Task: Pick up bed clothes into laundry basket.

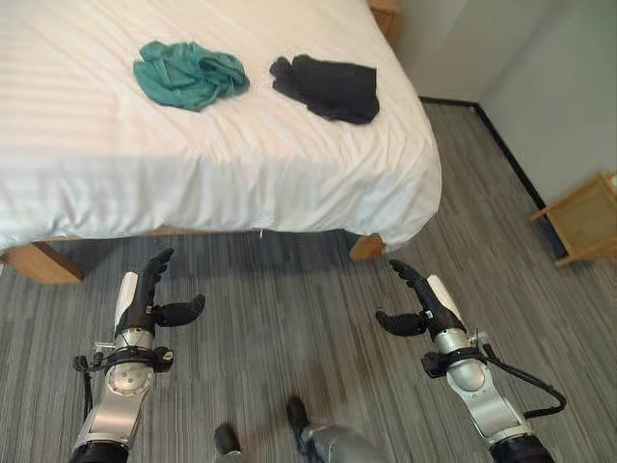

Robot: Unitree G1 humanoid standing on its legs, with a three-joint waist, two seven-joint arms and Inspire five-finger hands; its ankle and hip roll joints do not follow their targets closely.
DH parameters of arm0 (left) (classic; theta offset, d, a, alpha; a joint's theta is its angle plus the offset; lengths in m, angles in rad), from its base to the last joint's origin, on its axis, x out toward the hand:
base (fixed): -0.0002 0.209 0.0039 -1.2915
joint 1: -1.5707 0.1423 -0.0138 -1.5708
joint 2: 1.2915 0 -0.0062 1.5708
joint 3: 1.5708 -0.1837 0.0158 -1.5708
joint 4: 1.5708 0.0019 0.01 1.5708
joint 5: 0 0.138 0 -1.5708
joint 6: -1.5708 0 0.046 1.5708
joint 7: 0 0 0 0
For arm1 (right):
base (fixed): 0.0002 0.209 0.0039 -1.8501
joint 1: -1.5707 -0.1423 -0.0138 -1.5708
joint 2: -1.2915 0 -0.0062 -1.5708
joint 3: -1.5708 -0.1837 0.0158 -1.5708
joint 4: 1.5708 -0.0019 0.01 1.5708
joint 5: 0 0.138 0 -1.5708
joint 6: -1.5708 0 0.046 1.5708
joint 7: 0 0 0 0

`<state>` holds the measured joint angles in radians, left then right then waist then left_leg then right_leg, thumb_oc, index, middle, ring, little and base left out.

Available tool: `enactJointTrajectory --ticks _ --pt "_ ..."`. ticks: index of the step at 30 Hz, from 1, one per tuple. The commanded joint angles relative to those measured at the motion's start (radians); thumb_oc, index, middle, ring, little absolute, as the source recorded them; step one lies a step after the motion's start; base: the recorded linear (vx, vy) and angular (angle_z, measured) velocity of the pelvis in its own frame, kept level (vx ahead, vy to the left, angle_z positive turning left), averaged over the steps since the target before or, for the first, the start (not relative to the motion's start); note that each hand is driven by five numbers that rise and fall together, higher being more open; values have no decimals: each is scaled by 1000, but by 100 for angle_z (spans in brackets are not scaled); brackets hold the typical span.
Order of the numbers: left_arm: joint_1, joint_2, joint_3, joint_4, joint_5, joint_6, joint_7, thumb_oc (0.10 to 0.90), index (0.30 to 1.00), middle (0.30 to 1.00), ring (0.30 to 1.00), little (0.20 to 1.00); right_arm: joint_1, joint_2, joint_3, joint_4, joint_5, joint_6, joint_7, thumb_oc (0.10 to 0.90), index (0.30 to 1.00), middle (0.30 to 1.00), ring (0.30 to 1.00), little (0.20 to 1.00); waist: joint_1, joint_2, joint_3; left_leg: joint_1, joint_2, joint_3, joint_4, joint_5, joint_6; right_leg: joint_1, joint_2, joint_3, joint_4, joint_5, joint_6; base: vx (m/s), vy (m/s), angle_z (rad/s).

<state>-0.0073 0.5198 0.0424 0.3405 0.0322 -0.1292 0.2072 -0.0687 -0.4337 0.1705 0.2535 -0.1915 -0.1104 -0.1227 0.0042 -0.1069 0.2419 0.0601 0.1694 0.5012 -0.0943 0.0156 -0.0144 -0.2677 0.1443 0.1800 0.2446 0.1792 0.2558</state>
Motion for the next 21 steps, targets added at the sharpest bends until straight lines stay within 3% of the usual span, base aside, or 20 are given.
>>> enactJointTrajectory --ticks 1,2,3,5,7,8,9,10,11,13,15,16,18,19,21 --pt "-72 72 -11 -125 22 -76 31 800 900 900 900 900 -70 -35 -36 -103 10 -54 -44 800 900 900 900 900 7 -23 -105 118 -115 -40 7 -168 -43 -37 -39 11 -113 -155 6 441 96 53" --pt "-96 73 -29 -123 25 -78 30 800 900 900 900 900 -70 -53 -38 -114 20 -59 -44 800 900 900 900 900 -12 -38 -114 148 -150 -73 7 -195 -43 -77 12 4 -180 -119 2 505 93 55" --pt "-109 68 -45 -119 25 -79 28 800 900 900 900 900 -71 -65 -39 -118 19 -57 -48 800 900 900 900 900 -24 -32 -122 169 -156 -91 7 -219 -49 -89 24 -20 -195 -110 0 545 15 57" --pt "-113 63 -55 -115 25 -82 29 800 900 900 900 900 -69 -75 -42 -123 14 -52 -50 800 900 900 900 900 -37 -24 -132 193 -157 -108 7 -240 -57 -99 20 -52 -193 -100 -1 325 21 72" --pt "-104 47 -69 -114 27 -85 20 800 900 900 900 900 -47 -94 -52 -154 2 -50 -42 800 900 900 900 900 -61 -8 -164 245 -165 -126 7 -266 -74 -86 -19 -90 -177 -83 -19 533 -1 99" --pt "-53 32 -56 -123 28 -84 20 800 900 900 900 900 -34 -106 -53 -175 -19 -50 -38 800 900 900 900 900 -71 37 -194 271 -113 -135 95 -217 -125 -73 -41 -134 -131 -86 -44 767 -63 82" --pt "-42 25 -53 -126 21 -85 16 800 900 900 900 900 -31 -109 -50 -175 -23 -50 -37 800 900 900 900 900 -66 52 -203 256 -84 -135 185 -172 -143 -47 -45 -143 -132 -96 -62 876 -191 56" --pt "-36 25 -44 -152 -2 -85 8 800 900 900 900 900 -35 -121 -44 -167 -21 -41 -40 800 900 900 900 900 -44 38 -198 158 -21 -147 461 -56 -171 14 -60 -131 -141 -114 -115 841 -337 39" --pt "-48 26 -14 -204 -58 -96 32 800 900 900 900 900 -76 -145 -40 -167 -12 -26 -54 800 900 900 900 900 37 -31 -141 -85 -13 -154 737 -98 -109 128 -123 -97 -175 -147 -162 634 -315 18" --pt "-62 24 -9 -213 -68 -100 38 800 900 900 900 900 -99 -153 -38 -166 -16 -21 -56 800 900 900 900 900 51 -39 -128 -117 -32 -158 714 -111 -99 146 -138 -80 -191 -147 -154 265 -41 -70" --pt "-88 20 1 -230 -90 -115 47 800 900 900 900 900 -127 -171 -40 -170 -20 -21 -63 800 900 900 900 900 54 -24 -124 -101 -87 -172 526 -145 -84 173 -141 -48 -231 -150 -128 246 179 -46" --pt "-97 18 8 -244 -94 -123 51 800 900 900 900 900 -134 -179 -50 -181 -17 -26 -69 800 900 900 900 900 58 -5 -129 -99 -123 -190 342 -133 -84 190 -137 -35 -253 -153 -110 248 202 13" --pt "-113 22 9 -259 -88 -130 48 800 900 900 900 900 -143 -206 -78 -195 -36 -25 -72 800 900 900 900 900 54 20 -148 -88 -150 -202 168 -89 -88 214 -128 -30 -279 -160 -96 288 205 -14" --pt "-124 21 2 -256 -80 -130 43 800 900 900 900 900 -146 -232 -101 -209 -62 -25 -76 800 900 900 900 900 36 45 -166 -52 -156 -182 78 -67 -80 226 -119 -36 -275 -178 -94 267 161 -6" --pt "-116 19 -4 -257 -76 -129 35 800 900 900 900 900 -152 -236 -101 -221 -70 -22 -75 800 900 900 900 900 29 55 -176 -26 -163 -189 49 -54 -74 223 -116 -34 -253 -190 -95 231 131 33"
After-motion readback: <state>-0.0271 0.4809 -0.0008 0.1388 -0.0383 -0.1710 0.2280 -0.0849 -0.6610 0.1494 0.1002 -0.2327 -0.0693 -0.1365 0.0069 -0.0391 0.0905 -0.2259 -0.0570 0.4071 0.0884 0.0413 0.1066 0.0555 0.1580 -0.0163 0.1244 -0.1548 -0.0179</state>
